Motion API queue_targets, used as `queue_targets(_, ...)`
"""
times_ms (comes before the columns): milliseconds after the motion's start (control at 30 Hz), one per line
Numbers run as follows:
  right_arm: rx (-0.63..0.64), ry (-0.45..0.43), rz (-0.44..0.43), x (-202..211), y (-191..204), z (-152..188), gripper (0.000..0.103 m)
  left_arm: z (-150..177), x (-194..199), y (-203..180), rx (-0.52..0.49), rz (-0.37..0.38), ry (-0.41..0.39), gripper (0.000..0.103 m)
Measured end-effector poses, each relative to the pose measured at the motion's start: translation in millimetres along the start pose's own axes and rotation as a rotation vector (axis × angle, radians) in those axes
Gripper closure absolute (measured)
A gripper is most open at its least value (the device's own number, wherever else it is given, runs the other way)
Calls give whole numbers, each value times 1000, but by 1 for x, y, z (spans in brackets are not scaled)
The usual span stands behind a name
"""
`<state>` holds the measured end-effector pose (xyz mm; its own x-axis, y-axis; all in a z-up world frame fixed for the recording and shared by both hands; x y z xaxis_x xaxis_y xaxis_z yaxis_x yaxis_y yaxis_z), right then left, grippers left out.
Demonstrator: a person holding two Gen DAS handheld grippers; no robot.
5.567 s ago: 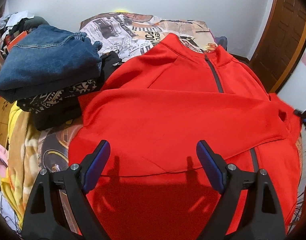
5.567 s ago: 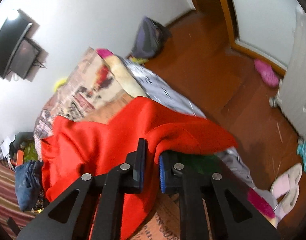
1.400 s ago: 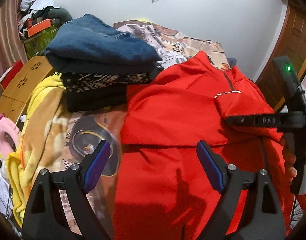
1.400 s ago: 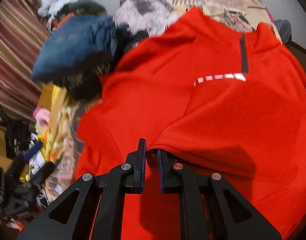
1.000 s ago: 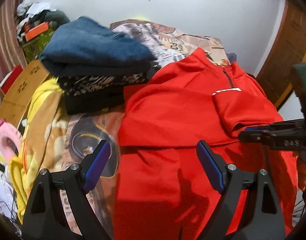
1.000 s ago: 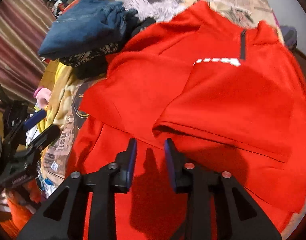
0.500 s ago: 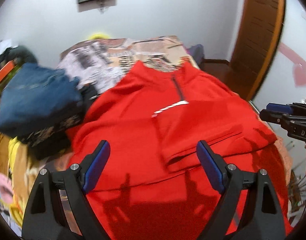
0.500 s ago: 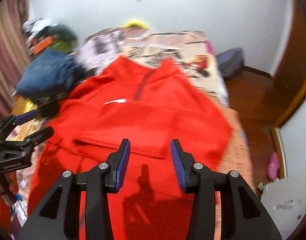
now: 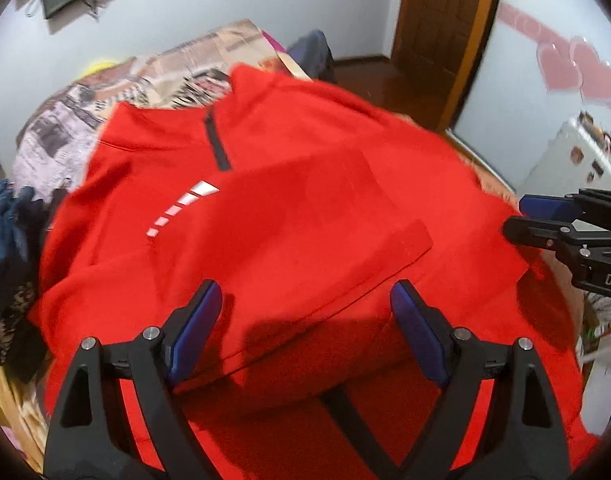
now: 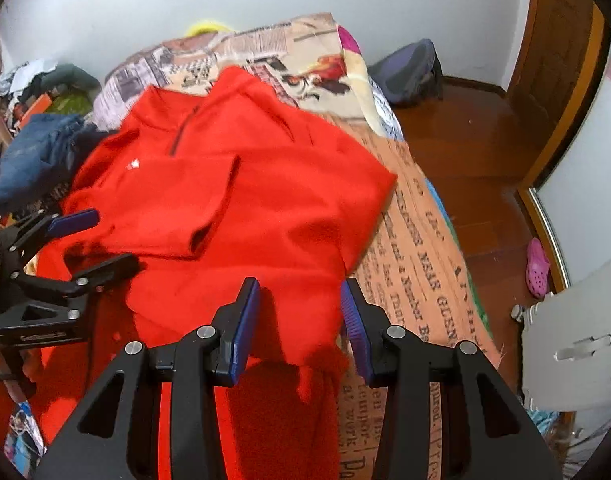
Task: Fold large clothes
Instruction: 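Smooth the folded side flat with the right gripper, then open it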
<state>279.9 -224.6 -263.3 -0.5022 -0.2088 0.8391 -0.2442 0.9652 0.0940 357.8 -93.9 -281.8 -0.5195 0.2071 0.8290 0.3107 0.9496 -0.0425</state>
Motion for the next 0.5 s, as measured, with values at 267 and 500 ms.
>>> queue_targets(267,-44,30,-15,-14,-6,13,52,-10,-18,-8,-23,44,26,23)
queue_targets(500,-51,30,-23,-11,-4,13,52,-18,-7,-5,-31,-46,-42,97)
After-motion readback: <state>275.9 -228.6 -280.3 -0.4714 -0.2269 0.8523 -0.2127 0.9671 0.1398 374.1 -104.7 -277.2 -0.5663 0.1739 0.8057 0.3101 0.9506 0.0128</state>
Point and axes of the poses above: each gripper's, at about its wrist camera, not at the fingertips, and x roughly against the way its jaws point, y to its left, z to its underside, the point moved 8 cm from there along -x, roughly the way its jaws point, and after that the axes turned 2 degrees about x, right-handed, at the moved point
